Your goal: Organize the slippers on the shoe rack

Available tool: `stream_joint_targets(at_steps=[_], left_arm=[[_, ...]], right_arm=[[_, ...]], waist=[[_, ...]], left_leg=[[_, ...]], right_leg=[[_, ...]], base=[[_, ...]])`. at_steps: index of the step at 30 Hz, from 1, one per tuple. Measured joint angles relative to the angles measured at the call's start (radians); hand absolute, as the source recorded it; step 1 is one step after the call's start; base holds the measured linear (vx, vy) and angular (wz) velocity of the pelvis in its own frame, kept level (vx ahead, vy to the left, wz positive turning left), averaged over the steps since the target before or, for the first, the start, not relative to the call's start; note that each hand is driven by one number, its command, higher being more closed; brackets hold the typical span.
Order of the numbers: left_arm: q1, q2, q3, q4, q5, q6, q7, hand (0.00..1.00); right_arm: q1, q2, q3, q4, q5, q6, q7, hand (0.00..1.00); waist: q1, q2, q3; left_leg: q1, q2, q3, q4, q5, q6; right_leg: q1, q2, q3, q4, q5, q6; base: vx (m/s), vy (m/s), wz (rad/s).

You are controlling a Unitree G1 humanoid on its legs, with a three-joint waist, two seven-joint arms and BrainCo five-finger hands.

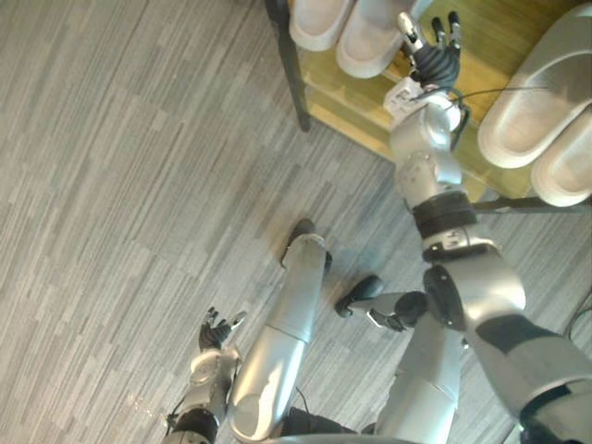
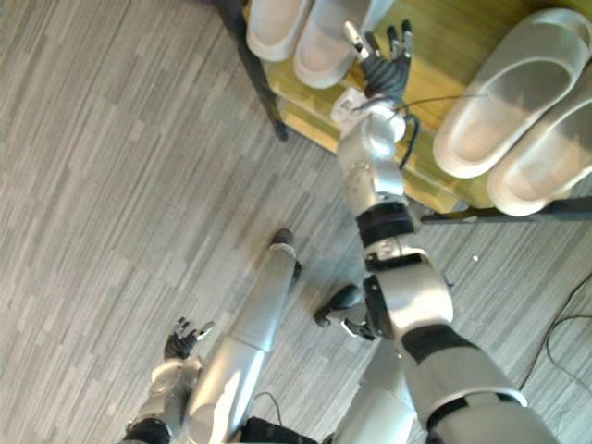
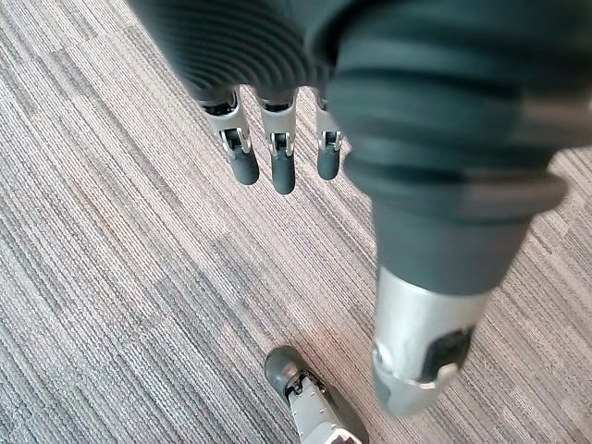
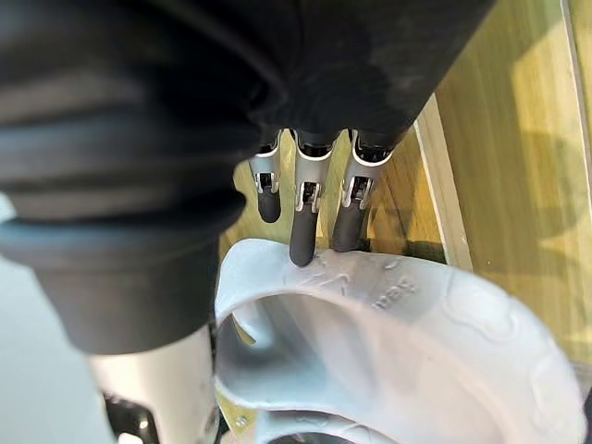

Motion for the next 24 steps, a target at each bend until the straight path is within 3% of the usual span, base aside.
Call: stream_joint_targets(at_steps=[7, 12, 16, 17, 24], left_arm=[[0.000, -0.012, 0.015, 0.000, -0.001, 0.003, -0.003, 0.00], [0.010, -0.026, 0.048, 0.013, -0.001, 0.010, -0.017, 0.00], [0.045, -0.022, 0.048, 0.019, 0.000, 0.024, -0.026, 0.00], [0.081, -0.023, 0.047, 0.018, 0.000, 0.026, -0.042, 0.00], [0.178, 0.011, 0.049, 0.018, 0.002, 0.028, -0.045, 0.00]], right_arm=[[0.004, -0.003, 0.003, 0.018, -0.040, 0.032, 0.028, 0.00], [0.070, 0.019, 0.005, -0.074, -0.121, 0.035, 0.036, 0.00], [0.235, 0.075, 0.019, -0.237, -0.198, 0.035, 0.052, 0.00], [0.324, 0.094, 0.050, -0.287, -0.224, 0.034, 0.070, 0.00], [0.632, 0.114, 0.140, -0.442, -0.328, 0.034, 0.141, 0.00]], waist=[[0.000, 0.009, -0.002], [-0.021, 0.010, -0.006], [-0.051, 0.000, -0.037], [-0.069, 0.000, -0.083], [-0.133, -0.032, -0.162]], left_leg=[[0.053, 0.010, 0.025, -0.007, -0.001, 0.002], [0.155, 0.023, 0.043, -0.059, 0.000, 0.005], [0.285, 0.035, 0.084, -0.174, 0.017, 0.027], [0.329, 0.050, 0.101, -0.234, 0.030, 0.032], [0.580, 0.076, 0.167, -0.479, 0.086, 0.043]], right_leg=[[0.038, 0.005, 0.024, -0.008, 0.005, -0.009], [0.132, 0.012, 0.024, -0.063, 0.015, 0.008], [0.238, 0.015, 0.031, -0.162, 0.051, -0.008], [0.273, 0.029, 0.032, -0.224, 0.073, -0.001], [0.481, 0.066, 0.041, -0.452, 0.152, 0.024]], base=[[-0.03, 0.036, -0.06], [-0.01, 0.043, -0.06], [0.06, 0.024, -0.08], [0.10, 0.016, -0.19], [0.15, 0.017, -0.17]])
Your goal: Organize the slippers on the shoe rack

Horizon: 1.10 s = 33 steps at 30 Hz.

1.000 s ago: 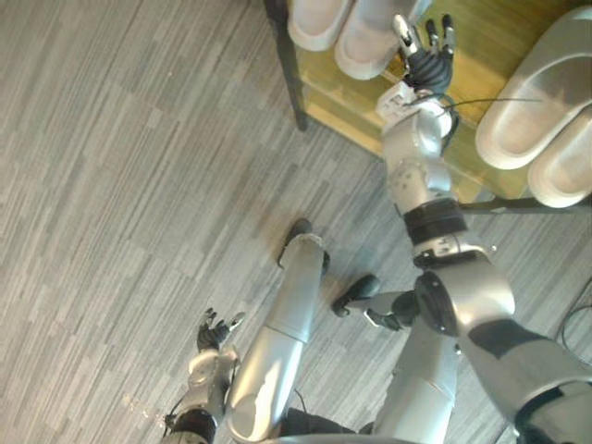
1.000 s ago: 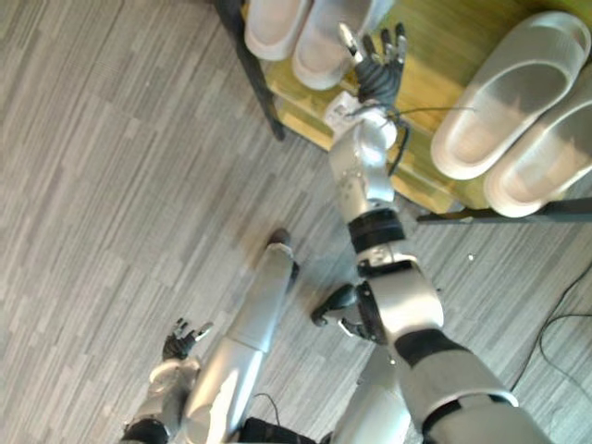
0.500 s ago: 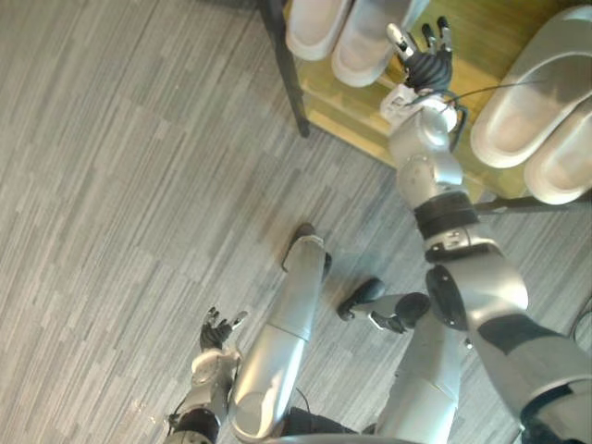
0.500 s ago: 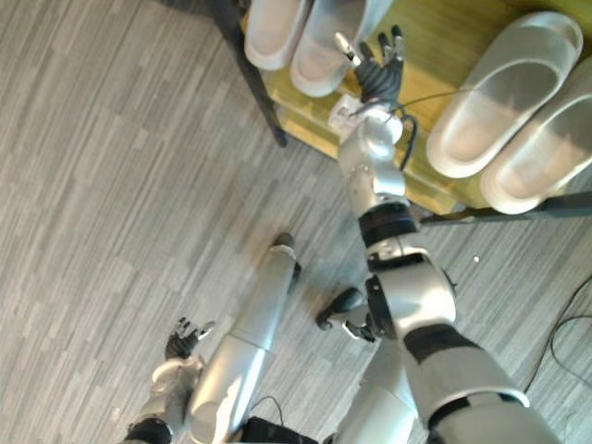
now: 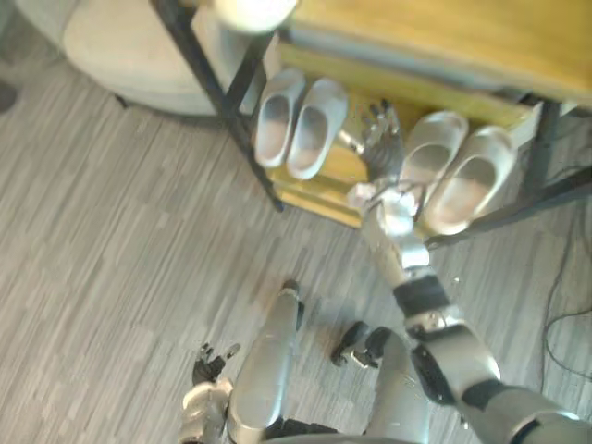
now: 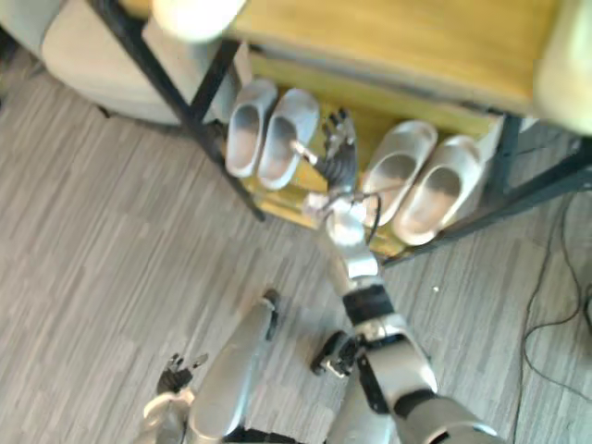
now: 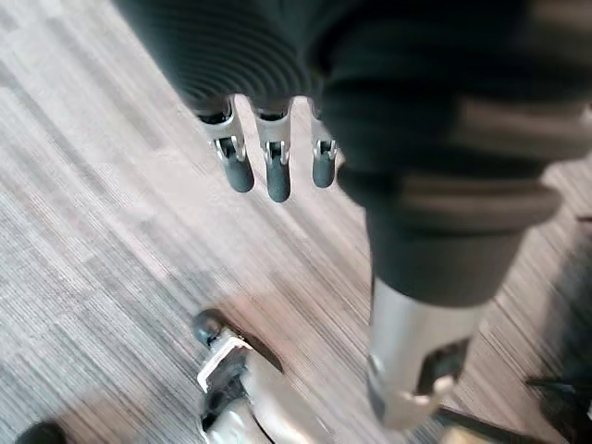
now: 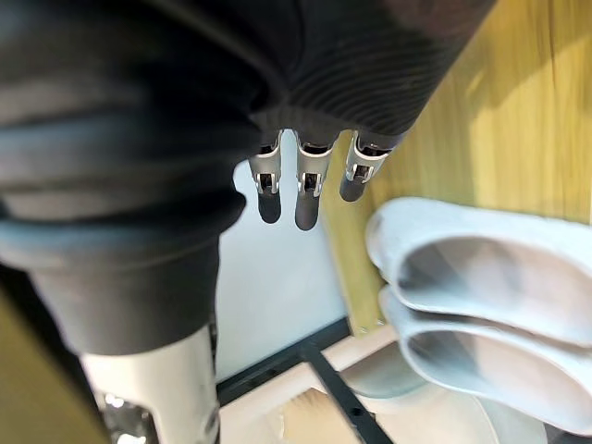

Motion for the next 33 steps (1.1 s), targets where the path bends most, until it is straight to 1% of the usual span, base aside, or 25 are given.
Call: stream_joint_targets(at_steps=[2, 3, 4, 5, 7, 9, 10, 11, 12, 14, 15, 17, 18, 20, 22, 23, 27, 29, 30, 33], left_arm=[[0.032, 0.013, 0.000, 0.001, 0.004, 0.000, -0.002, 0.00], [0.038, 0.017, 0.000, 0.001, 0.008, 0.001, -0.002, 0.00], [0.049, 0.023, -0.002, 0.003, 0.021, 0.002, -0.006, 0.00], [0.064, 0.029, -0.004, 0.010, 0.030, 0.003, -0.018, 0.00], [0.068, 0.038, -0.018, 0.027, 0.041, 0.005, -0.021, 0.00], [0.072, 0.044, -0.023, 0.052, 0.056, 0.013, -0.025, 0.00], [0.071, 0.046, -0.029, 0.067, 0.066, 0.015, -0.028, 0.00], [0.074, 0.048, -0.040, 0.076, 0.081, 0.015, -0.038, 0.00], [0.075, 0.049, -0.044, 0.079, 0.085, 0.016, -0.040, 0.00], [0.080, 0.050, -0.058, 0.089, 0.116, 0.018, -0.046, 0.00], [0.080, 0.050, -0.062, 0.092, 0.118, 0.019, -0.047, 0.00], [0.081, 0.054, -0.078, 0.100, 0.155, 0.021, -0.055, 0.00], [0.080, 0.054, -0.080, 0.100, 0.157, 0.020, -0.057, 0.00], [0.078, 0.050, -0.093, 0.091, 0.174, 0.020, -0.064, 0.00], [0.075, 0.050, -0.102, 0.083, 0.182, 0.020, -0.064, 0.00], [0.074, 0.049, -0.106, 0.079, 0.196, 0.020, -0.063, 0.00], [0.061, 0.057, -0.144, 0.056, 0.196, 0.019, -0.061, 0.00], [0.054, 0.068, -0.203, 0.002, 0.197, 0.019, -0.057, 0.00], [0.054, 0.075, -0.221, -0.017, 0.197, 0.019, -0.057, 0.00], [0.046, 0.071, -0.331, -0.140, 0.197, 0.017, -0.062, 0.00]], right_arm=[[0.122, -0.005, 0.013, -0.040, -0.066, 0.001, 0.032, 0.00], [0.149, -0.005, 0.016, -0.042, -0.075, 0.001, 0.039, 0.00], [0.201, -0.008, 0.019, -0.042, -0.095, 0.002, 0.053, 0.00], [0.262, -0.019, 0.024, -0.040, -0.104, 0.003, 0.071, 0.00], [0.315, -0.033, 0.029, -0.027, -0.117, 0.008, 0.094, 0.00], [0.364, -0.046, 0.022, 0.020, -0.159, 0.008, 0.118, 0.00], [0.396, -0.053, 0.012, 0.077, -0.193, 0.011, 0.129, 0.00], [0.432, -0.065, 0.007, 0.156, -0.231, 0.022, 0.134, 0.00], [0.439, -0.070, 0.006, 0.176, -0.241, 0.025, 0.135, 0.00], [0.484, -0.075, -0.006, 0.270, -0.301, 0.041, 0.150, 0.00], [0.496, -0.075, -0.023, 0.300, -0.308, 0.042, 0.152, 0.00], [0.528, -0.068, -0.055, 0.429, -0.398, 0.060, 0.153, 0.00], [0.530, -0.067, -0.057, 0.441, -0.408, 0.061, 0.153, 0.00], [0.544, -0.067, -0.077, 0.531, -0.453, 0.074, 0.152, 0.00], [0.546, -0.063, -0.106, 0.582, -0.464, 0.079, 0.151, 0.00], [0.546, -0.063, -0.122, 0.611, -0.469, 0.081, 0.146, 0.00], [0.551, -0.060, -0.163, 0.656, -0.477, 0.087, 0.127, 0.00], [0.551, -0.062, -0.192, 0.678, -0.476, 0.090, 0.118, 0.00], [0.554, -0.063, -0.195, 0.680, -0.476, 0.091, 0.117, 0.00], [0.560, -0.064, -0.228, 0.690, -0.476, 0.095, 0.116, 0.00]], waist=[[-0.016, -0.020, -0.046], [-0.018, -0.025, -0.057], [-0.028, -0.032, -0.077], [-0.038, -0.035, -0.101], [-0.050, -0.035, -0.118], [-0.065, -0.031, -0.142], [-0.070, -0.027, -0.157], [-0.071, -0.018, -0.170], [-0.072, -0.015, -0.173], [-0.088, 0.001, -0.187], [-0.094, 0.006, -0.190], [-0.110, 0.020, -0.199], [-0.111, 0.022, -0.201], [-0.113, 0.036, -0.210], [-0.115, 0.042, -0.215], [-0.115, 0.050, -0.221], [-0.116, 0.052, -0.223], [-0.119, 0.054, -0.224], [-0.119, 0.055, -0.227], [-0.128, 0.062, -0.239]], left_leg=[[0.081, 0.006, 0.022, -0.096, 0.019, 0.004], [0.101, 0.006, 0.026, -0.120, 0.026, 0.007], [0.138, 0.006, 0.032, -0.166, 0.038, 0.008], [0.181, 0.007, 0.039, -0.224, 0.057, 0.011], [0.239, 0.006, 0.048, -0.301, 0.084, 0.011], [0.288, 0.005, 0.058, -0.378, 0.112, 0.014], [0.320, 0.007, 0.065, -0.423, 0.127, 0.017], [0.358, 0.010, 0.072, -0.472, 0.143, 0.019], [0.365, 0.010, 0.073, -0.480, 0.146, 0.021], [0.395, 0.009, 0.077, -0.517, 0.158, 0.028], [0.399, 0.008, 0.077, -0.523, 0.161, 0.028], [0.428, 0.001, 0.068, -0.555, 0.183, 0.030], [0.429, -0.001, 0.066, -0.556, 0.185, 0.030], [0.449, -0.004, 0.047, -0.576, 0.192, 0.029], [0.460, -0.007, 0.041, -0.597, 0.208, 0.031], [0.469, -0.008, 0.036, -0.617, 0.216, 0.036], [0.500, -0.009, 0.031, -0.644, 0.227, 0.042], [0.511, -0.011, 0.026, -0.653, 0.223, 0.035], [0.515, -0.012, 0.025, -0.658, 0.223, 0.034], [0.521, -0.020, 0.020, -0.660, 0.225, 0.033]], right_leg=[[0.065, 0.014, -0.002, -0.089, 0.029, 0.011], [0.080, 0.015, -0.002, -0.107, 0.035, 0.014], [0.109, 0.020, -0.003, -0.147, 0.048, 0.020], [0.143, 0.030, -0.004, -0.200, 0.067, 0.028], [0.183, 0.039, -0.004, -0.259, 0.092, 0.035], [0.217, 0.050, -0.001, -0.320, 0.117, 0.043], [0.239, 0.062, 0.005, -0.360, 0.135, 0.050], [0.272, 0.076, 0.009, -0.410, 0.158, 0.055], [0.280, 0.079, 0.009, -0.424, 0.163, 0.057], [0.317, 0.090, 0.009, -0.484, 0.193, 0.067], [0.326, 0.093, 0.008, -0.502, 0.202, 0.071], [0.378, 0.104, -0.003, -0.582, 0.242, 0.081], [0.384, 0.104, -0.005, -0.588, 0.246, 0.083], [0.420, 0.116, -0.010, -0.645, 0.276, 0.089], [0.435, 0.119, -0.015, -0.680, 0.295, 0.091], [0.446, 0.123, -0.018, -0.702, 0.306, 0.093], [0.480, 0.133, -0.016, -0.746, 0.332, 0.102], [0.498, 0.136, -0.018, -0.772, 0.351, 0.102], [0.500, 0.136, -0.017, -0.774, 0.352, 0.100], [0.512, 0.133, -0.019, -0.781, 0.358, 0.101]], base=[[0.17, 0.030, -0.16], [0.17, 0.028, -0.20], [0.17, 0.032, -0.14], [0.17, 0.036, -0.12], [0.17, 0.058, -0.12], [0.15, 0.069, -0.16], [0.15, 0.081, -0.22], [0.12, 0.071, -0.19], [0.10, 0.081, -0.14], [0.08, 0.090, -0.06], [0.06, 0.083, -0.03], [0.04, 0.066, 0.06], [0.02, 0.047, 0.15], [-0.01, 0.038, 0.14], [-0.05, 0.043, 0.10], [-0.06, 0.039, 0.05], [-0.06, 0.030, -0.02], [-0.06, 0.023, 0.01], [-0.05, 0.024, 0.02], [0.00, 0.014, 0.02]])
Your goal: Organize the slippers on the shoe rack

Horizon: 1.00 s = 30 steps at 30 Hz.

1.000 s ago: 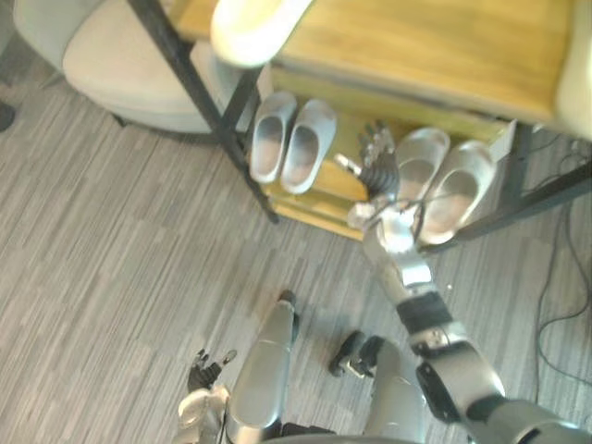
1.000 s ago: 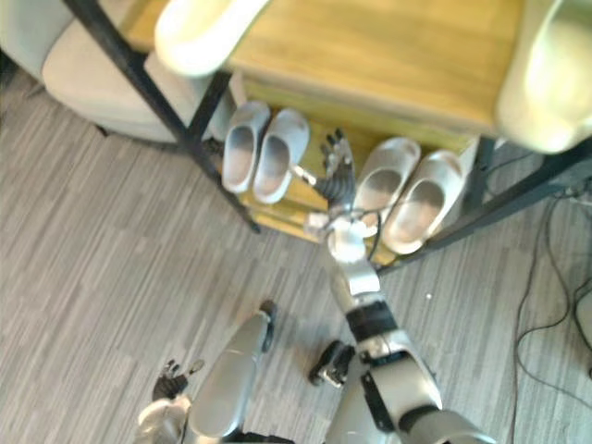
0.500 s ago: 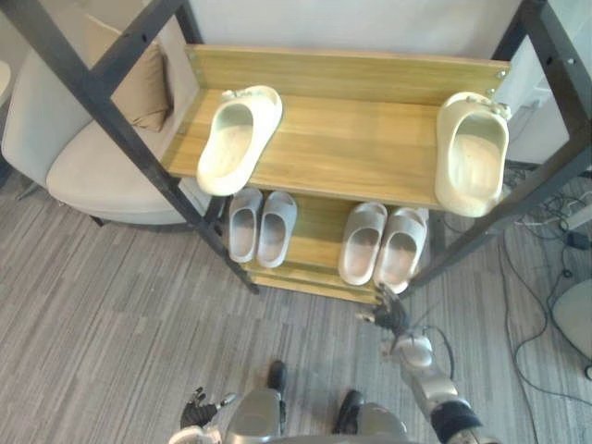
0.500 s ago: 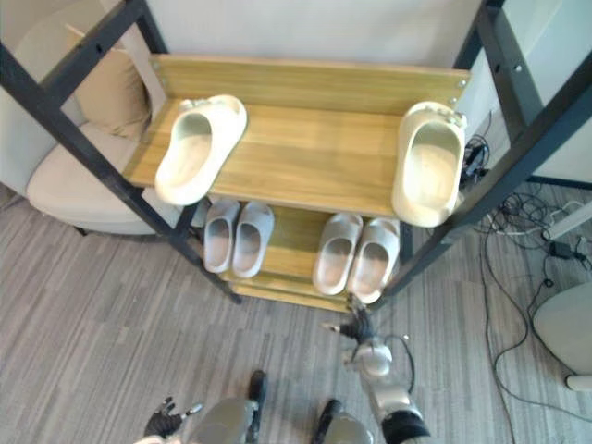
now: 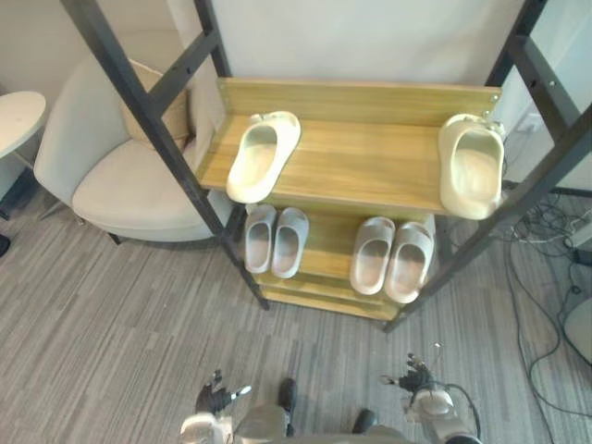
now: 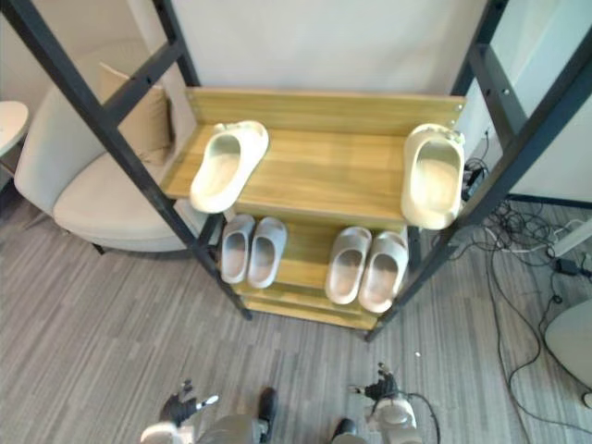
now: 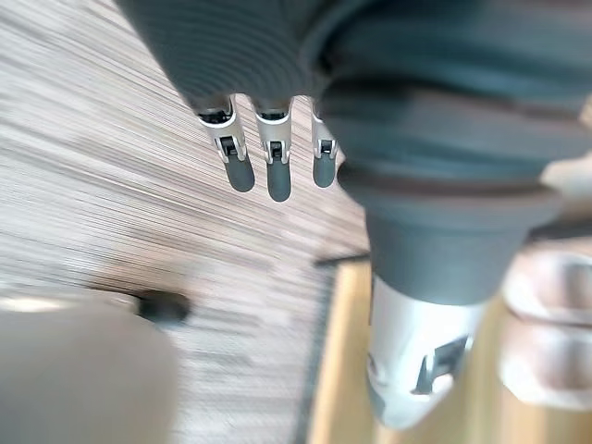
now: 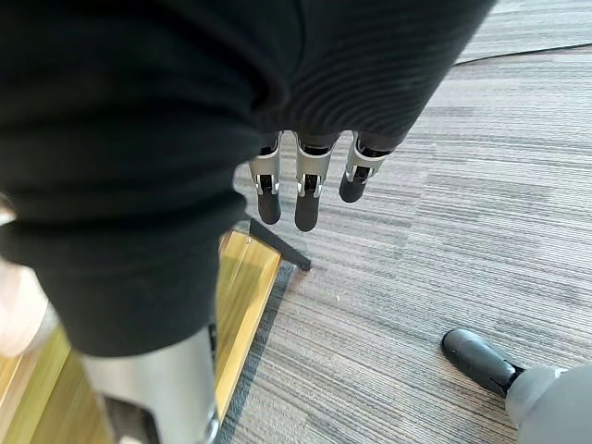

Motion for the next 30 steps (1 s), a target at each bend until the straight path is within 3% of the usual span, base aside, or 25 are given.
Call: stream_joint_targets(at_steps=[8, 14, 23, 30], left_arm=[[-0.032, -0.006, -0.263, -0.354, 0.017, -0.023, -0.054, 0.00], [-0.130, -0.004, -0.349, -0.487, -0.005, -0.027, -0.056, 0.00], [-0.281, 0.015, -0.348, -0.675, -0.110, -0.057, -0.015, 0.00], [-0.378, 0.053, -0.227, -0.739, -0.121, -0.089, 0.051, 0.00]], right_arm=[[0.003, -0.006, -0.051, 0.032, 0.001, 0.004, -0.002, 0.00], [-0.001, -0.006, -0.058, 0.034, 0.001, 0.004, -0.002, 0.00], [-0.003, -0.008, 0.007, 0.033, 0.000, 0.012, -0.002, 0.00], [-0.008, -0.016, 0.015, 0.032, 0.000, 0.017, 0.001, 0.00]], waist=[[-0.036, 0.031, -0.034], [-0.049, 0.032, -0.045], [-0.061, 0.034, -0.049], [-0.066, 0.036, -0.054]], left_leg=[[0.049, -0.008, -0.035, -0.030, 0.015, 0.022], [0.075, -0.009, -0.056, -0.036, 0.016, 0.023], [0.096, 0.001, -0.051, -0.052, 0.016, 0.023], [0.104, 0.001, -0.052, -0.052, 0.015, 0.023]], right_leg=[[0.060, 0.009, -0.028, -0.036, 0.008, 0.002], [0.109, 0.021, -0.051, -0.066, 0.009, 0.001], [0.129, 0.037, -0.043, -0.093, 0.017, -0.009], [0.142, 0.040, -0.046, -0.106, 0.023, -0.009]], base=[[0.04, -0.011, 0.10], [0.05, -0.032, 0.09], [0.00, -0.010, -0.02], [0.00, 0.000, 0.00]])
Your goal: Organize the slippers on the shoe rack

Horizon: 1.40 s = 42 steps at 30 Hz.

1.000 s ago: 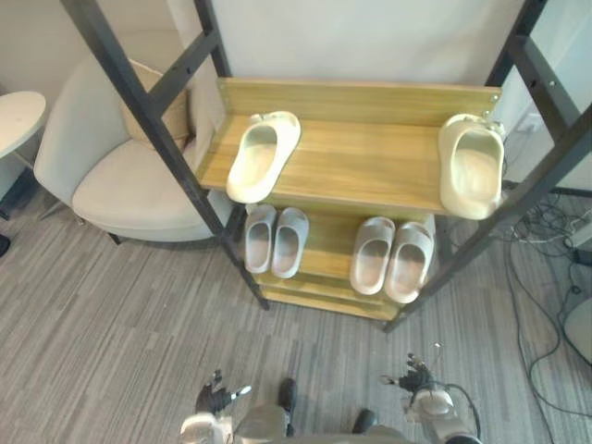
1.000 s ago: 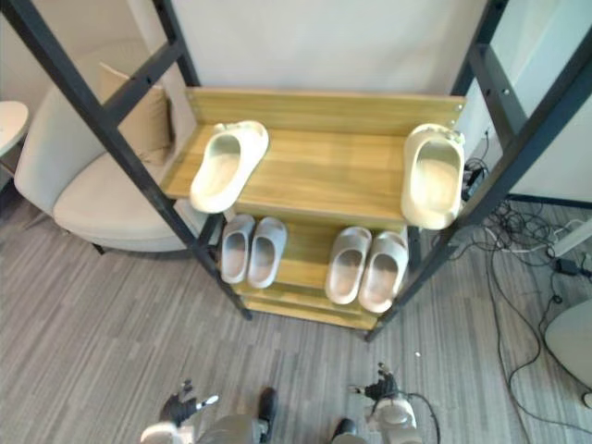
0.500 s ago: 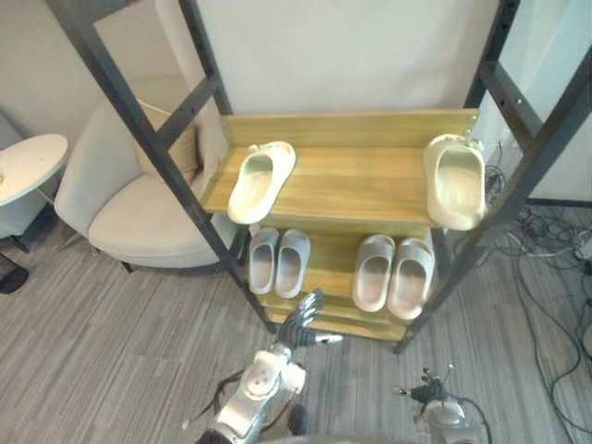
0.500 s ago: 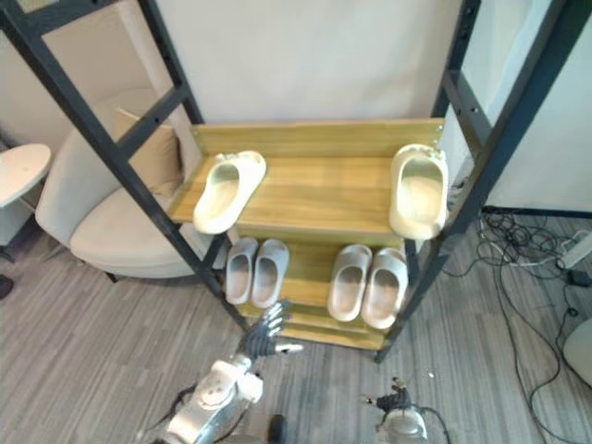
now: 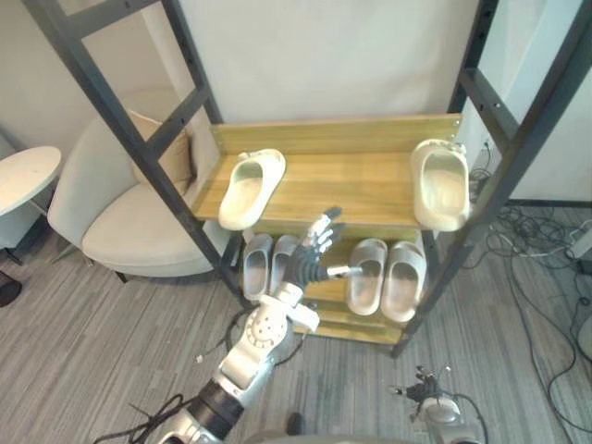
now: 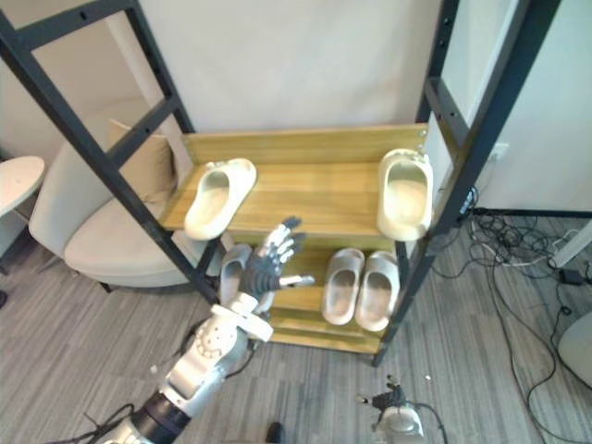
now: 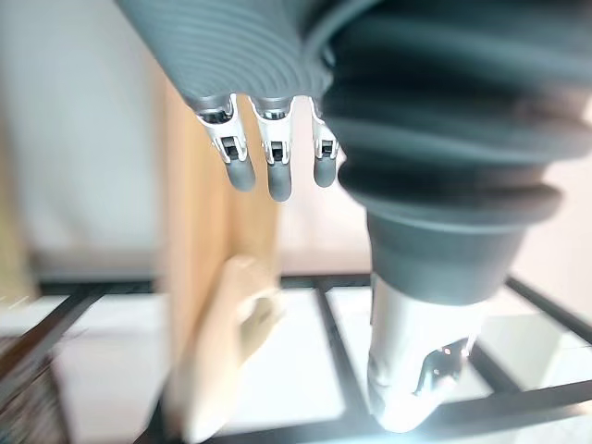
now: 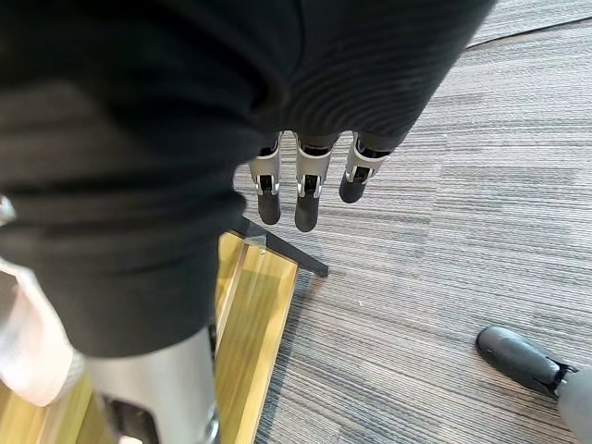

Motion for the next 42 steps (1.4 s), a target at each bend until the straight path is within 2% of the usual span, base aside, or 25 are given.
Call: stream_joint_targets(at_steps=[6, 16, 18, 24, 42], left_arm=[[-0.045, 0.052, 0.117, 0.001, 0.000, -0.001, 0.047, 0.00], [-0.155, 0.252, 0.310, 0.154, 0.012, -0.001, 0.107, 0.00], [-0.176, 0.311, 0.316, 0.203, 0.027, 0.003, 0.114, 0.00], [-0.232, 0.397, 0.330, 0.274, 0.041, 0.006, 0.111, 0.00], [-0.285, 0.493, 0.342, 0.438, 0.065, 0.049, 0.053, 0.00]], right_arm=[[0.000, 0.000, 0.000, 0.000, 0.000, 0.006, 0.004, 0.00], [-0.002, -0.001, -0.009, -0.008, 0.001, 0.016, 0.018, 0.00], [-0.001, 0.000, -0.014, -0.008, 0.001, 0.016, 0.026, 0.00], [-0.002, 0.003, -0.015, -0.009, 0.002, 0.016, 0.043, 0.00], [0.023, 0.019, -0.052, -0.014, 0.002, 0.016, 0.047, 0.00]], waist=[[-0.001, -0.007, -0.006], [0.000, -0.025, -0.002], [0.001, -0.032, -0.003], [0.009, -0.037, -0.002], [0.017, -0.039, -0.003]], left_leg=[[-0.001, -0.001, -0.002, 0.000, 0.000, 0.000], [-0.010, 0.004, 0.008, -0.009, -0.001, -0.002], [-0.009, 0.004, 0.009, -0.013, -0.002, -0.003], [-0.009, 0.001, 0.016, -0.014, -0.004, -0.006], [-0.040, 0.014, 0.066, -0.014, -0.008, -0.011]], right_leg=[[0.010, 0.004, -0.003, -0.020, 0.009, 0.000], [-0.002, 0.011, 0.009, -0.039, 0.015, -0.003], [-0.003, 0.011, 0.010, -0.039, 0.015, -0.003], [-0.008, 0.008, 0.019, -0.039, 0.015, -0.003], [-0.075, 0.013, 0.083, -0.024, 0.018, -0.009]], base=[[0.00, 0.000, 0.01], [0.01, 0.001, -0.03], [0.04, 0.005, -0.02], [0.02, 0.009, -0.04], [0.00, 0.002, -0.10]])
